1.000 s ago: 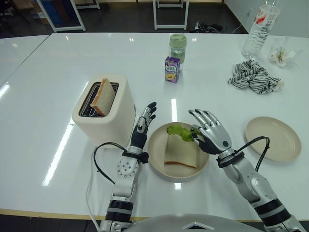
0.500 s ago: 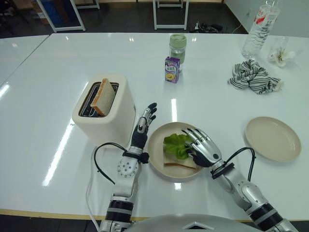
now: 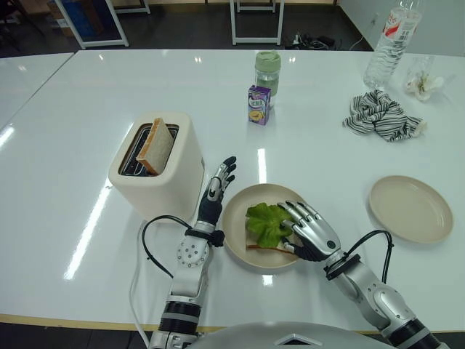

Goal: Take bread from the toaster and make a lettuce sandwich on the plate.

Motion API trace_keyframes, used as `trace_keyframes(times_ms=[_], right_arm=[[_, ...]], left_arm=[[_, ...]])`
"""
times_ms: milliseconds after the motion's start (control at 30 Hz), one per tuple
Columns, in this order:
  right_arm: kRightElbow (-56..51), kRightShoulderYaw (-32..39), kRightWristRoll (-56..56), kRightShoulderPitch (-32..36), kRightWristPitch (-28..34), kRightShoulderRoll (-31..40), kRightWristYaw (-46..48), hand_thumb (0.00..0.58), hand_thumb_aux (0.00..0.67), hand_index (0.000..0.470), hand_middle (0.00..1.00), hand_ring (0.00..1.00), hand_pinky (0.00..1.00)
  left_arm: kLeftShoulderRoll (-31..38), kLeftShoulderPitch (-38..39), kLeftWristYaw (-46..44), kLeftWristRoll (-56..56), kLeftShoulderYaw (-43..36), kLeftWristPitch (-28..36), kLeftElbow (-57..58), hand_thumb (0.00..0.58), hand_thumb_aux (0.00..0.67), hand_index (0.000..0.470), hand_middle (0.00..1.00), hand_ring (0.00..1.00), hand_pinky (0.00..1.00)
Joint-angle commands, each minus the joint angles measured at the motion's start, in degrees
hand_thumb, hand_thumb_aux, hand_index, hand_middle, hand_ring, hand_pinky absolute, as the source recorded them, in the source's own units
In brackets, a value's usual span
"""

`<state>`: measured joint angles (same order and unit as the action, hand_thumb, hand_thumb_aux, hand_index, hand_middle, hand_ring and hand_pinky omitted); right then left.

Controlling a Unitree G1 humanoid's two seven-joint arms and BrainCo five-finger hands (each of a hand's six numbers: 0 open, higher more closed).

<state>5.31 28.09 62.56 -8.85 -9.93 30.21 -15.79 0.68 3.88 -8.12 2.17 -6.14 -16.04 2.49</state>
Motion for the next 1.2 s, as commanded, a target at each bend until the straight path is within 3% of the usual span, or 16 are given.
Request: trace_keyframes(times_ms=[33,200,300,333,367,400,467,567,700,833,967,1200], right_arm=[[0.4,-1.0,0.2,-1.3,0.3,1.4,1.2,0.500,0.420,0.295,0.00,0.00,0.00],[8.8,-8.0,-6.1,-6.4,-1.1,5.1,3.4,0.476,0.386,0.271,0.00,0.00,0.00],[14.7,-15.0,-22.7,-9.4,-3.6,4.7,7.9,0.474,0.384,0.269,0.00,0.00,0.00],[16.0,-17.0,-29.0,-9.8,-3.9,3.6,9.3,0.452,0.355,0.249,0.00,0.00,0.00],[17.2,-18.8,-35.2,-10.2,-4.1,2.3,10.6,0.040,0.024,0.017,0.00,0.00,0.00],[18.5,-20.2,-41.6,-10.4,-3.9,0.6,11.7,0.000,0.000,0.000,0.00,0.00,0.00],[20.0,-22.6,-51.7,-10.9,-3.3,-3.0,12.9,0.000,0.000,0.000,0.00,0.00,0.00],[19.4,-24.9,-58.0,-11.2,-2.4,-6.9,13.0,0.000,0.000,0.000,0.00,0.00,0.00],[17.0,-25.6,-58.5,-11.5,-2.7,-9.6,13.9,0.000,0.000,0.000,0.00,0.00,0.00],[15.0,-25.5,-56.7,-11.7,-3.4,-11.4,14.6,0.000,0.000,0.000,0.00,0.00,0.00],[14.0,-25.8,-55.6,-11.5,-3.8,-12.4,15.2,0.000,0.000,0.000,0.00,0.00,0.00],[12.7,-26.4,-54.5,-11.2,-4.1,-13.3,16.2,0.000,0.000,0.000,0.00,0.00,0.00]], left_arm=[[0.3,0.0,-0.2,-0.7,-0.2,0.7,0.7,0.000,0.000,0.000,0.00,0.00,0.00],[0.9,0.0,-0.3,-0.7,0.1,0.8,-0.1,0.000,0.000,0.000,0.00,0.00,0.00],[1.2,0.4,-0.2,-1.2,0.2,0.8,-1.5,0.000,0.000,0.000,0.00,0.00,0.00],[1.3,0.5,-0.3,-1.3,0.0,1.0,-2.4,0.000,0.000,0.000,0.00,0.00,0.00],[1.7,0.6,-0.6,-1.7,-0.2,1.4,-3.7,0.000,0.000,0.000,0.00,0.00,0.00],[2.2,0.9,-0.4,-3.1,-0.5,1.4,-5.6,0.000,0.000,0.000,0.00,0.00,0.00],[3.3,1.2,0.7,-6.3,-0.3,1.3,-11.0,0.000,0.000,0.000,0.00,0.00,0.00],[6.4,0.4,5.1,-16.6,3.6,-0.1,-19.1,0.000,0.000,0.000,0.00,0.00,0.00],[12.3,-0.5,12.2,-33.0,10.7,1.2,-24.6,0.000,0.000,0.000,0.00,0.00,0.00],[18.4,-1.3,19.0,-47.1,17.8,6.9,-22.8,0.000,0.000,0.000,0.00,0.00,0.00],[21.7,-1.6,20.0,-51.6,20.5,13.2,-18.4,0.000,0.000,0.000,0.00,0.00,0.00],[23.7,-3.1,14.8,-49.8,18.2,20.8,-10.6,0.000,0.000,0.000,0.00,0.00,0.00]])
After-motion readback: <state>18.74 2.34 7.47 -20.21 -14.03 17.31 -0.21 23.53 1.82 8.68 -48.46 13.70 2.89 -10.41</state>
